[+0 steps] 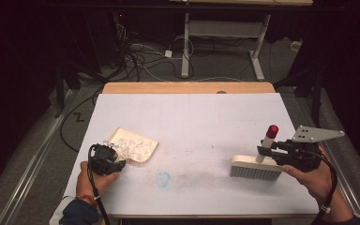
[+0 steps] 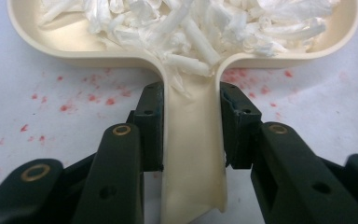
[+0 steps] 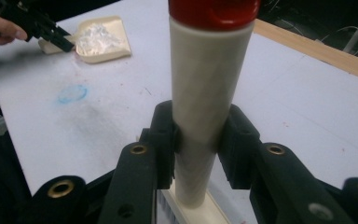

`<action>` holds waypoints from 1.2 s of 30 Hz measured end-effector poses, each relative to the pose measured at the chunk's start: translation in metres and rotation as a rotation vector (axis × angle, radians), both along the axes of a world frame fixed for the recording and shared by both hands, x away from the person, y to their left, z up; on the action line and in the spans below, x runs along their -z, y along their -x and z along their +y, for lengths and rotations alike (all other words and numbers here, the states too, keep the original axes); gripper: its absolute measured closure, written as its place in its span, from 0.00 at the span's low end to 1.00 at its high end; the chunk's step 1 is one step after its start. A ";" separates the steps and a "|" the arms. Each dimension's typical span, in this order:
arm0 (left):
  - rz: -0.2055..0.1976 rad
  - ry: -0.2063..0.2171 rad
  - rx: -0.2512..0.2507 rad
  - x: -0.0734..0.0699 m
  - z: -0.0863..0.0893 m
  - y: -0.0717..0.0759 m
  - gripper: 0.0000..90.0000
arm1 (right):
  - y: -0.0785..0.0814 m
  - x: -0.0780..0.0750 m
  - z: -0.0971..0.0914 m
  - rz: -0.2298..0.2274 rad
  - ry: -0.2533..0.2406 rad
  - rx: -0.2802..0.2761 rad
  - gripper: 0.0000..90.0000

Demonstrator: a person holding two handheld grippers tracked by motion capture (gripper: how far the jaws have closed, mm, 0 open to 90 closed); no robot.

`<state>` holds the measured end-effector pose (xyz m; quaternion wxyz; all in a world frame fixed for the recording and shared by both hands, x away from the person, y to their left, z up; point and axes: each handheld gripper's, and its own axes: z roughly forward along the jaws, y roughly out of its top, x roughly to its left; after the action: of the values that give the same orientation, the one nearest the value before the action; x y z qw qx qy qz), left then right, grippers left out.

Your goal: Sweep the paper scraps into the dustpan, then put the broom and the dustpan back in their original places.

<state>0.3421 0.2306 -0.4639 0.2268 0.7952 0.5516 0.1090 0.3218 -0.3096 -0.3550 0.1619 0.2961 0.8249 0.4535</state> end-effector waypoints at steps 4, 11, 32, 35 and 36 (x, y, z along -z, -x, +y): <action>0.000 0.015 -0.028 0.001 -0.002 -0.003 0.70 | -0.005 0.003 0.005 0.007 -0.016 0.002 0.78; 0.002 0.030 -0.026 0.001 -0.009 -0.001 0.57 | -0.023 0.008 0.008 0.005 -0.031 0.072 0.77; -0.273 -0.029 0.156 -0.013 -0.029 0.034 0.29 | -0.095 0.041 0.017 0.051 -0.015 0.311 0.69; -0.365 0.006 0.211 -0.012 -0.031 0.044 0.25 | -0.101 0.043 0.019 0.047 -0.006 0.333 0.68; -0.378 0.005 0.222 -0.011 -0.033 0.046 0.24 | -0.102 0.043 0.020 0.041 -0.001 0.340 0.68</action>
<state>0.2963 0.1980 -0.4530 0.3388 0.8159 0.4089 0.2289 0.4236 -0.2897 -0.3982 0.2194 0.4404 0.7659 0.4138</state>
